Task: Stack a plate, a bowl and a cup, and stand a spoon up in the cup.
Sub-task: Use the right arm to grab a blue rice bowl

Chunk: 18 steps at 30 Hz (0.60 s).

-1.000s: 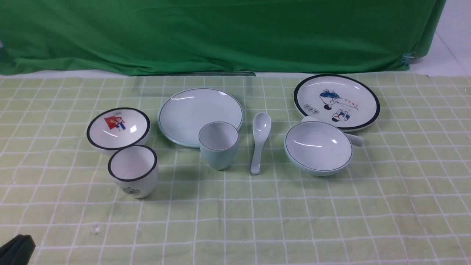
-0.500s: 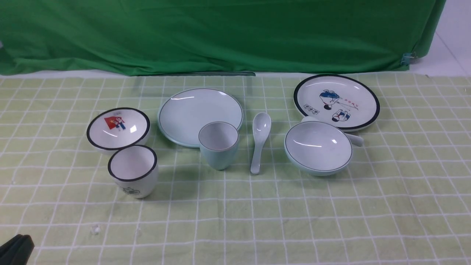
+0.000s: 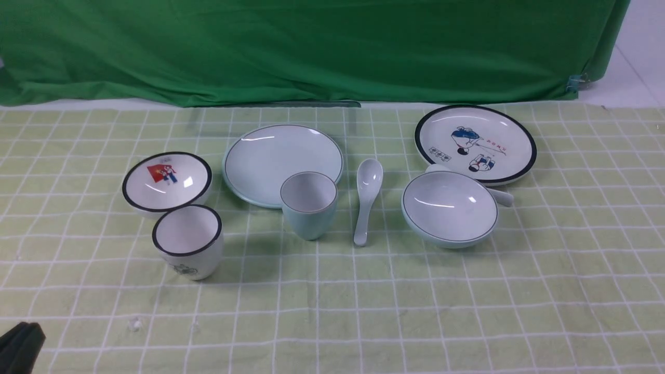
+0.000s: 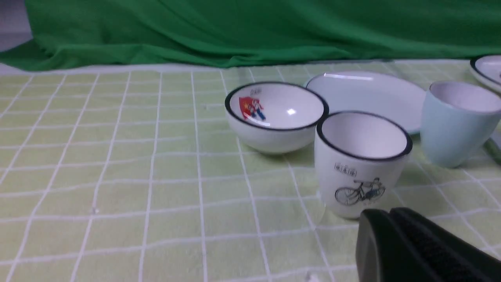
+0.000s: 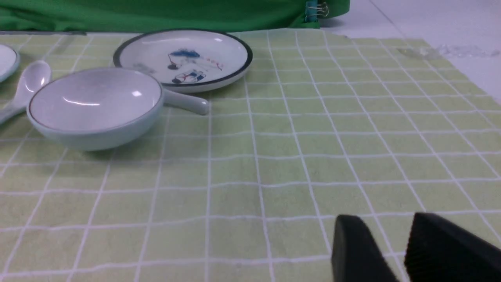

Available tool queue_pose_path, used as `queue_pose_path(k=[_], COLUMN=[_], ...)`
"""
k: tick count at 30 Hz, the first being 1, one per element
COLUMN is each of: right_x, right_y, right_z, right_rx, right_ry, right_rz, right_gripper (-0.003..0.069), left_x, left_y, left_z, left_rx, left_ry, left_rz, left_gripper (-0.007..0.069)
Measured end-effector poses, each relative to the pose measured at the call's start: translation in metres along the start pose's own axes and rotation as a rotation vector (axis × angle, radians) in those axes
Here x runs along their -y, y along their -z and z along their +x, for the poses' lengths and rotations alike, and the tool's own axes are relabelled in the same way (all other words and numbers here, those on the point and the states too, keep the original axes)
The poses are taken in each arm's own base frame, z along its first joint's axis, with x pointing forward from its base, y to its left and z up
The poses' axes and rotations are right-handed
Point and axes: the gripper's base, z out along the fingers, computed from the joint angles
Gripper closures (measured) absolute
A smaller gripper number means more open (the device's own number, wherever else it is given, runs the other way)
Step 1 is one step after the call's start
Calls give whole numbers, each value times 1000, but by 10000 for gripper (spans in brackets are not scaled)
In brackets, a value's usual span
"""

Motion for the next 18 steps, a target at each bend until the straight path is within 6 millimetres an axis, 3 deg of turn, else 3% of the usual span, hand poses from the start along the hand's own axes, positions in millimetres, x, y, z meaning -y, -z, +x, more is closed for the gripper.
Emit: queue_pose_path(k=[6,8,12,18], right_x=[0,0,0,0], right_y=[4,10,24,32], right_z=[-27,-42,-62,-69], right_rx=[297,476,743,851], right_ry=[-9,-29,-163,-332], right_rz=[-3,-10,-69,-159], right_gripper=[417,417,417,417], left_x=[1,2,3,5], left_y=[4,8,17,32], left_z=[-26,-37,-53,-71], left_rx=[285,422,615,833], left_ry=[25,47,43,227], left_rz=[18,32,52,162], left_gripper=[653,653,653,653])
